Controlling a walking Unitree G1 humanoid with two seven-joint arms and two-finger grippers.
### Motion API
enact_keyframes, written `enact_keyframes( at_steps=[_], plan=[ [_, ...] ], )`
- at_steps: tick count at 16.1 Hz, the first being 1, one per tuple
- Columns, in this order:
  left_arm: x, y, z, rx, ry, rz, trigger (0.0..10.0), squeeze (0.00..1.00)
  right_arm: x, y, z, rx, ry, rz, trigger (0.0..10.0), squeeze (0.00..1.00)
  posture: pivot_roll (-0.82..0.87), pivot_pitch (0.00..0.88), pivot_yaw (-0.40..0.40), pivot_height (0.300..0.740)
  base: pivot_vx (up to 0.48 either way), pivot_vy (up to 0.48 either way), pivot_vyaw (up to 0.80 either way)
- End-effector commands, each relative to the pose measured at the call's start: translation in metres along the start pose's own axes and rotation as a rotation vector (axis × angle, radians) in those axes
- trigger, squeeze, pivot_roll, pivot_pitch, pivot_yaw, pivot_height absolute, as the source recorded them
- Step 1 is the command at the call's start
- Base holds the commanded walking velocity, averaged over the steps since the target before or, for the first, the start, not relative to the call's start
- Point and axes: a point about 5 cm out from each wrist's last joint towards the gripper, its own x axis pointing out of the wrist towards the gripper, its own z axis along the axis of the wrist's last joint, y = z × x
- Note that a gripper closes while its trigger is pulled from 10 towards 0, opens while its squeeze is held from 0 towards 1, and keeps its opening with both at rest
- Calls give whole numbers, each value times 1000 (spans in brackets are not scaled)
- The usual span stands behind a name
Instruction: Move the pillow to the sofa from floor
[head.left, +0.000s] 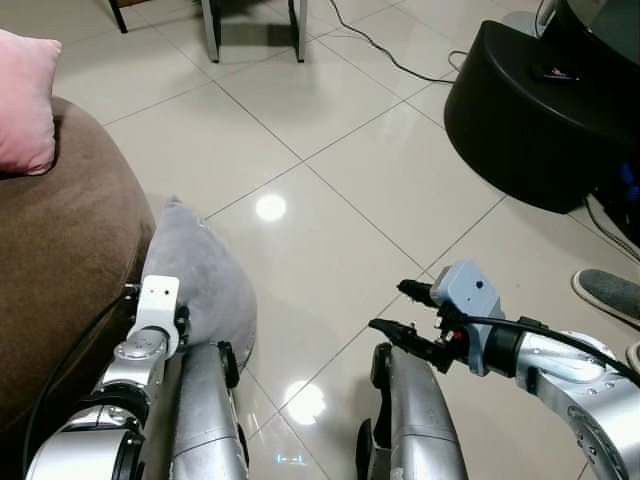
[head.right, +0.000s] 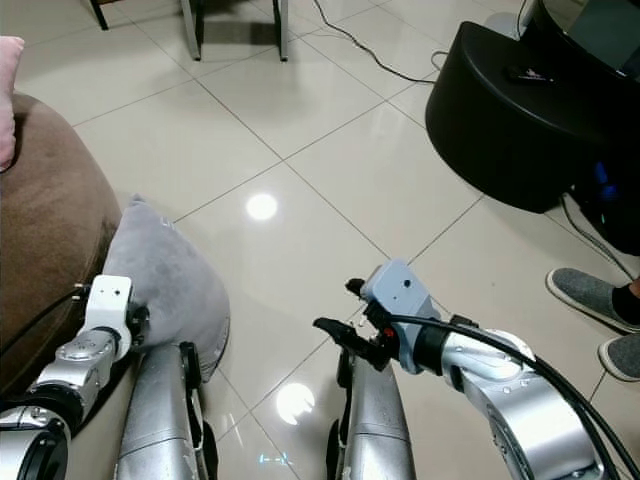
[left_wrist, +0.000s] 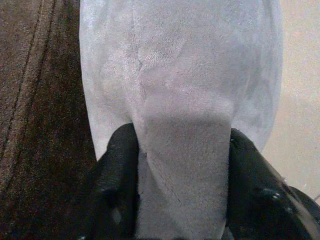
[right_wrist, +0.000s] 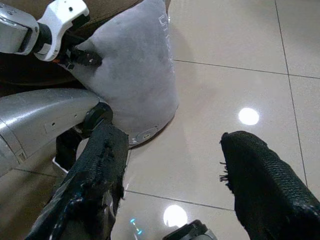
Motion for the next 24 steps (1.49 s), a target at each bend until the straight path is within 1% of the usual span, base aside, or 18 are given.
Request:
enact_keyframes(
  at_steps=[1, 8, 12, 13, 15, 16, 17, 18, 19, 20, 21, 22, 23, 24],
  plan=[
    [-1, -6, -10, -13, 35, -24, 0, 0, -1, 0, -2, -7, 14, 4, 10000, 0, -49, 186, -77, 535, 0, 0, 0],
    [-1, -10, -9, -37, 28, -43, 0, 0, -1, 0, -4, -2, 17, 10, 10000, 0, -43, 171, -73, 535, 0, 0, 0],
    [-1, -22, -8, -54, 21, -88, 0, 0, 1, 3, -8, 3, 20, 10, 10000, 0, -32, 150, -68, 535, 0, 0, 0],
    [-1, -25, -8, -59, 18, -96, 0, 0, 2, 3, -10, 5, 21, 8, 10000, 0, -24, 136, -66, 535, 0, 0, 0],
    [-1, -34, -7, -98, 13, -110, 0, 0, 6, 4, -16, 19, 23, -12, 10000, 0, 3, 101, -59, 535, 0, 0, 0],
    [0, -41, 0, -143, -12, -131, 0, 0, 9, 3, -18, 21, 23, -33, 10000, 0, 14, 46, -47, 535, 0, 0, 0],
    [0, -46, 7, -160, -41, -151, 0, 0, 11, 2, -18, 0, 22, -50, 10000, 0, 14, 36, -44, 535, 0, 0, 0],
    [0, -49, 13, -169, -66, -169, 0, 0, 13, 0, -18, -8, 19, -60, 10000, 0, 12, 7, -35, 535, 0, 0, 0],
    [0, -55, 24, -185, -118, -199, 0, 0, 15, -4, -18, -11, 6, -85, 10000, 0, 12, 2, -34, 535, 0, 0, 0],
    [0, -59, 47, -245, -201, -218, 0, 0, 20, -12, -16, -27, -7, -128, 10000, 0, 9, 0, 0, 535, 0, 0, 0],
    [-3, -60, 65, -274, -283, -227, 0, 0, 21, -16, -14, 1, -30, -178, 10000, 0, 8, 0, 13, 535, 0, 0, 0],
    [-12, -60, 89, -303, -407, -235, 0, 0, 24, -20, -12, 31, -67, -239, 10000, 0, 7, 0, 19, 535, 0, 0, 0],
    [-44, -58, 112, -223, -596, -245, 0, 0, 21, -16, -8, 83, -133, -346, 10000, 0, 6, 0, 18, 550, 0, 0, 0],
    [-66, -55, 118, -203, -664, -238, 0, 0, 18, -15, -7, 125, -165, -428, 10000, 0, 17, 0, 7, 560, 0, 0, 0]
  ],
)
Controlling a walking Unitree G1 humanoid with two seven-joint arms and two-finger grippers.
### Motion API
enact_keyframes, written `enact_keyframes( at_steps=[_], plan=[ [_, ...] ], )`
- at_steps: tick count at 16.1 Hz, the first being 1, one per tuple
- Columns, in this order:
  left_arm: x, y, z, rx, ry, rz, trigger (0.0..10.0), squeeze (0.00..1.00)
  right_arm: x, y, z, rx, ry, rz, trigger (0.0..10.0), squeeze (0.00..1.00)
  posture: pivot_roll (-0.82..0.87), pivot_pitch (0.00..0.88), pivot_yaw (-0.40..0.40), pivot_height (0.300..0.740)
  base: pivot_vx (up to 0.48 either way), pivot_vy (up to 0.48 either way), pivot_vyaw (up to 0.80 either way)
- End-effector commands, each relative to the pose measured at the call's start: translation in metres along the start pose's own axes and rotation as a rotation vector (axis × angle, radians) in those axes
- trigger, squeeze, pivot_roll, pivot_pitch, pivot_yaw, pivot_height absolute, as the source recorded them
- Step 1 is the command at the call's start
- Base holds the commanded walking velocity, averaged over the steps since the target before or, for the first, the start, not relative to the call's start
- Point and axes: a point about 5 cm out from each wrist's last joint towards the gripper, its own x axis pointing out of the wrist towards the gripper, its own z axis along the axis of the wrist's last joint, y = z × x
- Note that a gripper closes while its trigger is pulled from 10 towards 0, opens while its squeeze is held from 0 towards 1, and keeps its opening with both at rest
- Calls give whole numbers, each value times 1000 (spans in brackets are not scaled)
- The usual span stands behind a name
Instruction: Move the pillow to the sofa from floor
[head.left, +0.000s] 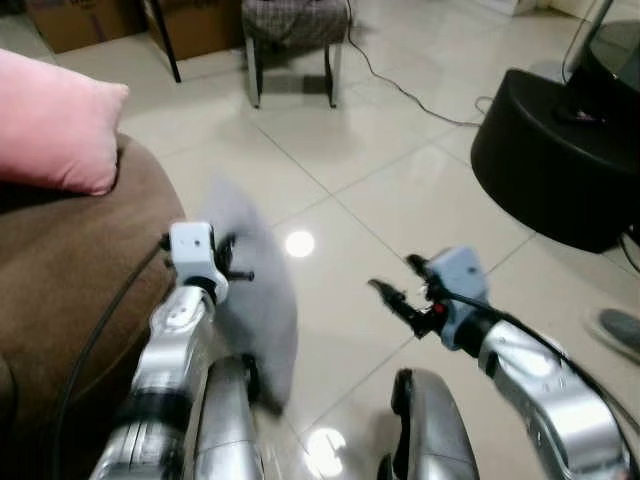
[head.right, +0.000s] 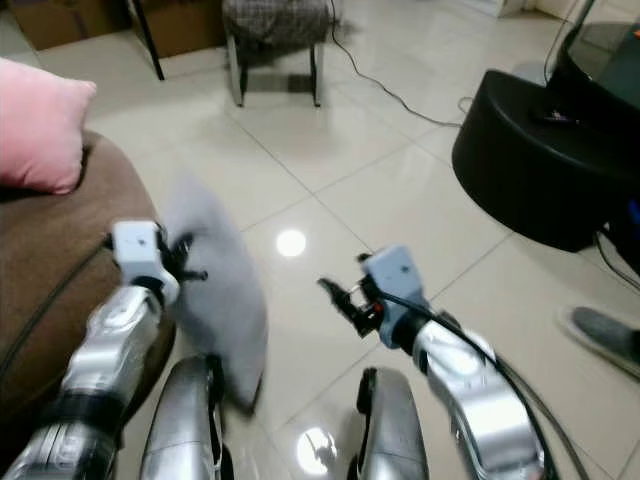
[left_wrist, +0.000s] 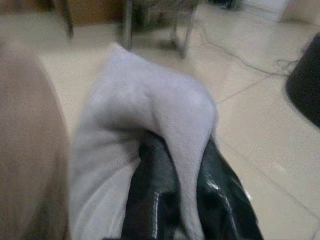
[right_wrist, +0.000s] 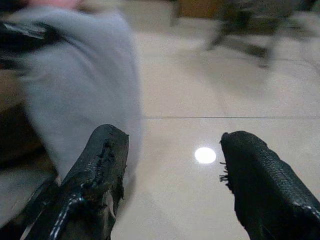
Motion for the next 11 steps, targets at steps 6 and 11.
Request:
enact_keyframes(
  at_steps=[6, 11],
  plan=[
    [-47, 2, 58, 20, -150, 108, 0, 0, 10, 0, 13, 61, -109, -150, 10000, 0, 83, 0, -83, 615, 0, 0, 0],
    [-54, 12, 67, 48, -170, 201, 0, 0, 30, -3, 19, 60, -145, -151, 10000, 0, 119, 0, -102, 670, 0, 0, 0]
  ],
)
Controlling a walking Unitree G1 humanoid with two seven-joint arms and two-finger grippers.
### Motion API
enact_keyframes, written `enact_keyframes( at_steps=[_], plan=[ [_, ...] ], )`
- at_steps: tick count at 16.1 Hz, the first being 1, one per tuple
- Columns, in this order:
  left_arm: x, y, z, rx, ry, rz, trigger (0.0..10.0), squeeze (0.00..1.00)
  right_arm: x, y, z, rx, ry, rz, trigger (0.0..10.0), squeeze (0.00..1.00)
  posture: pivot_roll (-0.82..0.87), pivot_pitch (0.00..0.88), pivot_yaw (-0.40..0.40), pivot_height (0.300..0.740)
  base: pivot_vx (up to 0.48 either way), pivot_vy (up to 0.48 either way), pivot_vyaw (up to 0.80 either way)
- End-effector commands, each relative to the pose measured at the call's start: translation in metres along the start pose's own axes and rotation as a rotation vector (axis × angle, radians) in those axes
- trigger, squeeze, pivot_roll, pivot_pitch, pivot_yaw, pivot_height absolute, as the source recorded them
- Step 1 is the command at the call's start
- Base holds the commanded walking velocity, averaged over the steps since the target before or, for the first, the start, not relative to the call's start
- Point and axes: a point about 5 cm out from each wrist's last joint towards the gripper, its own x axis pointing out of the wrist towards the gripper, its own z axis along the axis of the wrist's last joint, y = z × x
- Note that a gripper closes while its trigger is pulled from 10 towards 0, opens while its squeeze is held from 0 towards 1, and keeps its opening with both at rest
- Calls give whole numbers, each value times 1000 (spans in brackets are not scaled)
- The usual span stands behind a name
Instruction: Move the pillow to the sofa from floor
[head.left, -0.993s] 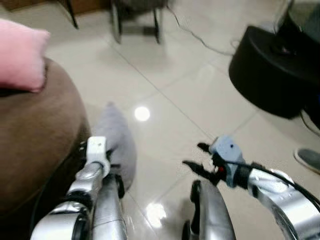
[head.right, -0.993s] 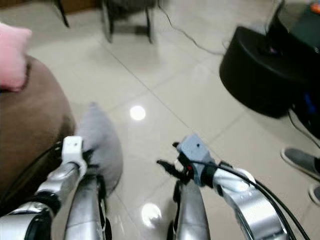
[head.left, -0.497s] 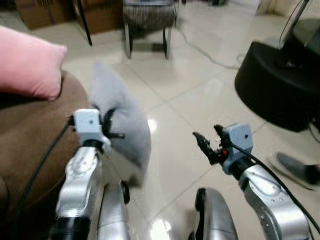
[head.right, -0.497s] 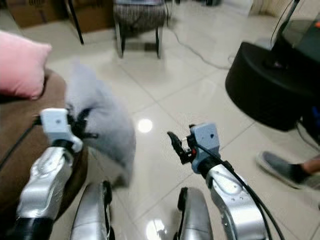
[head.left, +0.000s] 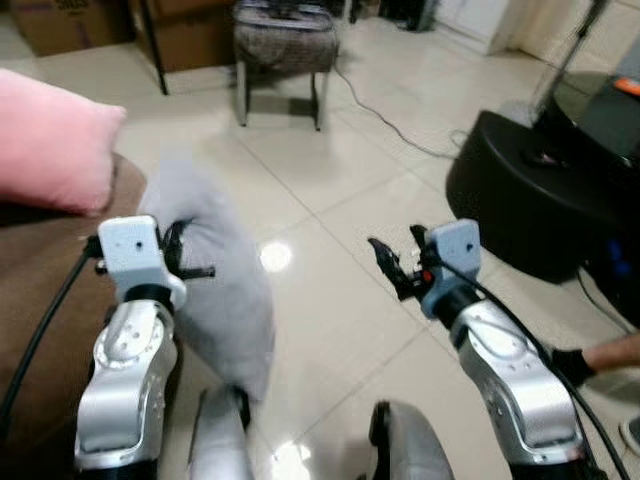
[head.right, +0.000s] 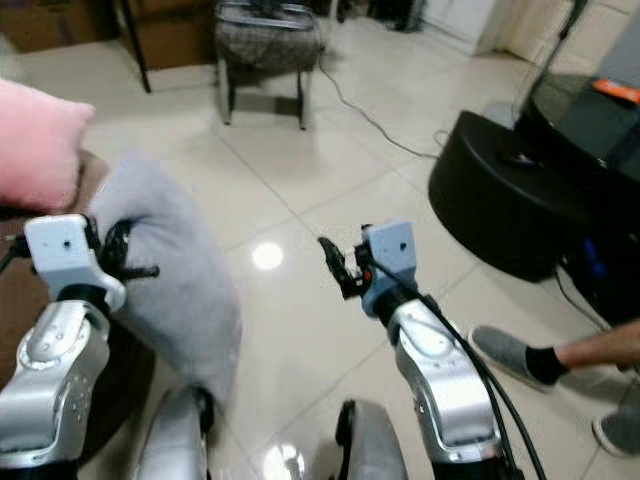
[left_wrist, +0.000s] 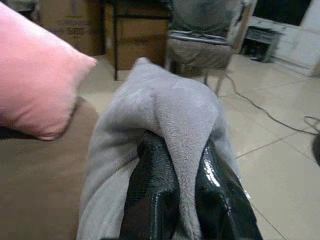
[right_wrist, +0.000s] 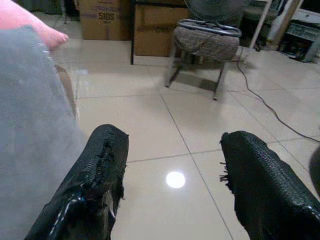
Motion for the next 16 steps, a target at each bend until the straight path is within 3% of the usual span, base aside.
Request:
enact_keyframes(
  at_steps=[1, 2, 3, 8, 12, 16],
  plan=[
    [-2, -6, 23, 11, -113, -18, 0, 0, 0, -6, 3, -13, -19, -35, 10000, 0, 122, 0, -100, 675, 0, 0, 0],
    [-1, -9, 25, 37, -118, -42, 5569, 0, 1, -7, 4, -9, -25, -46, 10000, 0, 127, 0, -99, 685, 0, 0, 0],
    [-2, -11, 24, 59, -124, -59, 10000, 0, 2, -6, 3, -5, -30, -51, 10000, 0, 131, 0, -94, 695, 0, 0, 0],
    [4, -7, 26, 140, -161, -72, 10000, 0, 7, -8, 1, 21, -42, -118, 10000, 0, 129, 0, -74, 740, 0, 0, 0],
    [4, -15, 25, 206, -178, -102, 10000, 0, 8, -11, 1, 15, -45, -132, 10000, 0, 125, 0, -76, 740, 0, 0, 0],
    [6, -9, 24, 227, -176, -59, 10000, 0, 12, -11, 0, -4, -28, -141, 10000, 0, 128, 0, -84, 740, 0, 0, 0]
  ],
)
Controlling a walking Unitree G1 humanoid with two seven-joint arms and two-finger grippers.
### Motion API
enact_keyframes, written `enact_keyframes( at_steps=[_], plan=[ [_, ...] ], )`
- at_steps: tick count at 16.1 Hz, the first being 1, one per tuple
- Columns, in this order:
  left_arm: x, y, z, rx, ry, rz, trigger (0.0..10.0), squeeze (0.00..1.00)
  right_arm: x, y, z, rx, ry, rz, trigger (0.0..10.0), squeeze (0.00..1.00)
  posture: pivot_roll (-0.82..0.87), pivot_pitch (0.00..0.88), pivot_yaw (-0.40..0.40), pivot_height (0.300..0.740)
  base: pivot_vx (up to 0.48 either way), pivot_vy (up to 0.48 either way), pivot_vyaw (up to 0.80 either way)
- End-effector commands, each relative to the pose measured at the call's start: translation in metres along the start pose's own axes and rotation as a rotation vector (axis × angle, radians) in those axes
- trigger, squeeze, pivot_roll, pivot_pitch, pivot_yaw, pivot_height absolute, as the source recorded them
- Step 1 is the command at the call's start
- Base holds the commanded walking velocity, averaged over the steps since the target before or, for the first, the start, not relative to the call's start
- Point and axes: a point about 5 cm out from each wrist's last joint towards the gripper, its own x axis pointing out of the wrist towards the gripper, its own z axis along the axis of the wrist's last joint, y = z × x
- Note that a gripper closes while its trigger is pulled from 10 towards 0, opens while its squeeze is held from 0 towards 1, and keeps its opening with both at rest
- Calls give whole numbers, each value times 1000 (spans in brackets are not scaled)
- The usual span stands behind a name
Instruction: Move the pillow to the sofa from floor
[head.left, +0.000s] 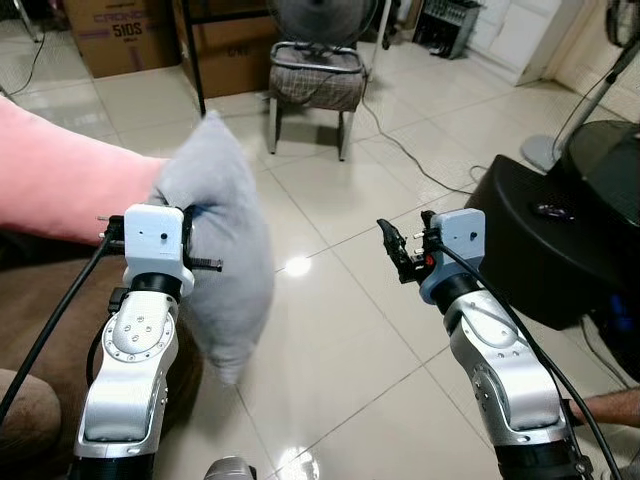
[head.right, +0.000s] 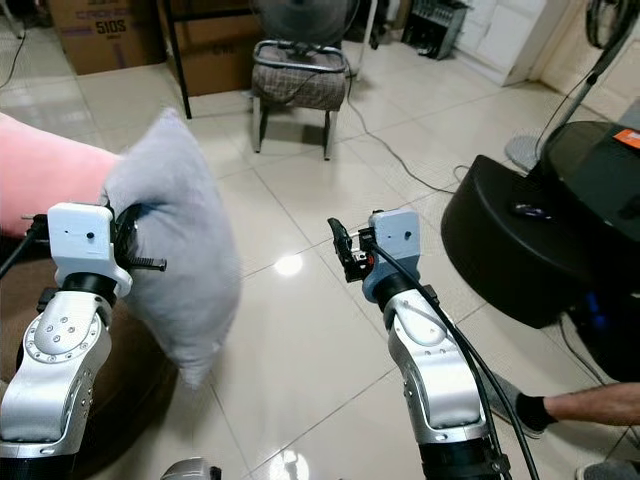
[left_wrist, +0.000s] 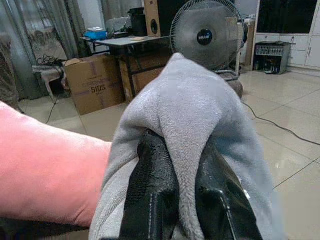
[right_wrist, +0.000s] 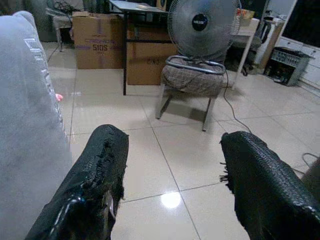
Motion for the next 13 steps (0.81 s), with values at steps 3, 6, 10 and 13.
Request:
enact_keyframes(
  at_steps=[3, 6, 10, 13],
  plan=[
    [2, 5, 13, 4, -75, 20, 10000, 0, 0, -2, -2, -36, 14, -3, 10000, 0, 127, 0, -83, 740, 0, 0, 0],
    [4, 1, 15, -11, -80, -2, 10000, 0, -1, 2, -1, -56, 5, 17, 10000, 0, 125, 0, -79, 740, 272, 0, 533],
    [6, 0, 16, -16, -85, -6, 10000, 0, 1, 1, 1, -68, 2, 16, 10000, 0, 127, 0, -81, 740, 311, 0, 800],
    [6, 0, 16, -14, -84, -4, 10000, 0, 3, -1, 2, -73, -1, 15, 10000, 0, 130, 0, -84, 740, 320, 0, 800]
  ],
)
